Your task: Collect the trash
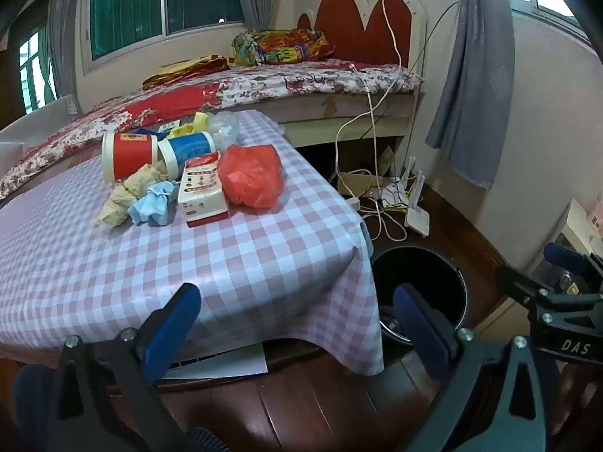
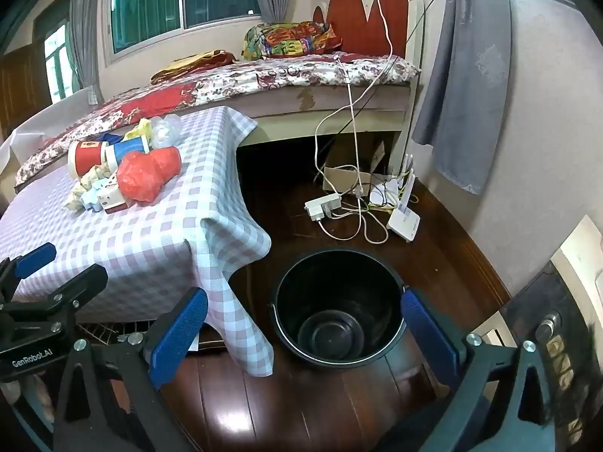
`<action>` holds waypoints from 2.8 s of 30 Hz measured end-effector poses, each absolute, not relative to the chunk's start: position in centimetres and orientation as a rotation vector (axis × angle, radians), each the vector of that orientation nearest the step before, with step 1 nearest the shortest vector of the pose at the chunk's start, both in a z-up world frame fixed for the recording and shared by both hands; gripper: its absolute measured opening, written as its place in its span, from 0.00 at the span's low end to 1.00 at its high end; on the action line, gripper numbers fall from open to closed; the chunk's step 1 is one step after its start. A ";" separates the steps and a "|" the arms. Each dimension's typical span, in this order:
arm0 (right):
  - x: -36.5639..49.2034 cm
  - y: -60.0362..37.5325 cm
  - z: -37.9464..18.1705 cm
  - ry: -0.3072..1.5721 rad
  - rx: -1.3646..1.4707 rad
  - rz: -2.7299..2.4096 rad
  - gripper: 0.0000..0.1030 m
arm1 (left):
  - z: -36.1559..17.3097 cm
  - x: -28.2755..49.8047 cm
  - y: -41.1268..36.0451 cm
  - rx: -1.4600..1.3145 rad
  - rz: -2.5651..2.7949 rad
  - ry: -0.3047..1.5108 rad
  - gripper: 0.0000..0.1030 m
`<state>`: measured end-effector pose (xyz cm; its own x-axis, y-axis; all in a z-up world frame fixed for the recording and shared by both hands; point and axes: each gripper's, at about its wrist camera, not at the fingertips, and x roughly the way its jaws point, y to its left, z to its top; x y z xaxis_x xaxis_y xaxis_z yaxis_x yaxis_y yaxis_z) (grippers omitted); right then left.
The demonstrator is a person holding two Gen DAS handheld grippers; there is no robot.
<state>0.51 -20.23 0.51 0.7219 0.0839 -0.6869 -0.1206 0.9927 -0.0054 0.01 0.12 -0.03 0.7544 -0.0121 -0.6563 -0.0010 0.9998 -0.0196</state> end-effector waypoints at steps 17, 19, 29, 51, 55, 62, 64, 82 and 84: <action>0.7 -19.9 0.3 0.756 -0.051 0.115 1.00 | -0.5 -0.2 0.1 -0.012 -0.001 0.730 1.00; 0.6 -20.0 0.3 0.758 -0.048 0.116 1.00 | -0.5 0.0 0.2 -0.012 -0.001 0.732 1.00; 0.6 -20.2 0.3 0.759 -0.040 0.118 1.00 | -0.7 -0.2 0.2 -0.014 0.005 0.736 1.00; 0.5 -20.0 0.2 0.758 -0.043 0.119 1.00 | -0.7 -0.4 0.8 -0.020 0.005 0.739 1.00; 0.5 -20.0 0.1 0.758 -0.044 0.118 1.00 | -0.7 -0.5 0.9 -0.022 0.006 0.740 1.00; 0.4 -19.9 0.1 0.759 -0.046 0.117 1.00 | -0.8 -0.5 1.0 -0.022 0.006 0.742 1.00; 0.5 -19.9 0.1 0.757 -0.044 0.118 1.00 | -0.8 -0.5 0.9 -0.022 0.005 0.742 1.00; 0.5 -19.9 0.2 0.759 -0.046 0.120 1.00 | -1.0 -0.5 0.8 -0.028 0.006 0.748 1.00; 0.4 -19.8 0.1 0.759 -0.047 0.120 1.00 | -1.0 -0.5 0.8 -0.030 0.006 0.747 1.00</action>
<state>0.42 -19.75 0.09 0.7193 0.0917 -0.6886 -0.1254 0.9921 0.0012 -0.47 0.83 -1.03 0.7336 -0.0049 -0.6795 -0.0163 0.9996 -0.0248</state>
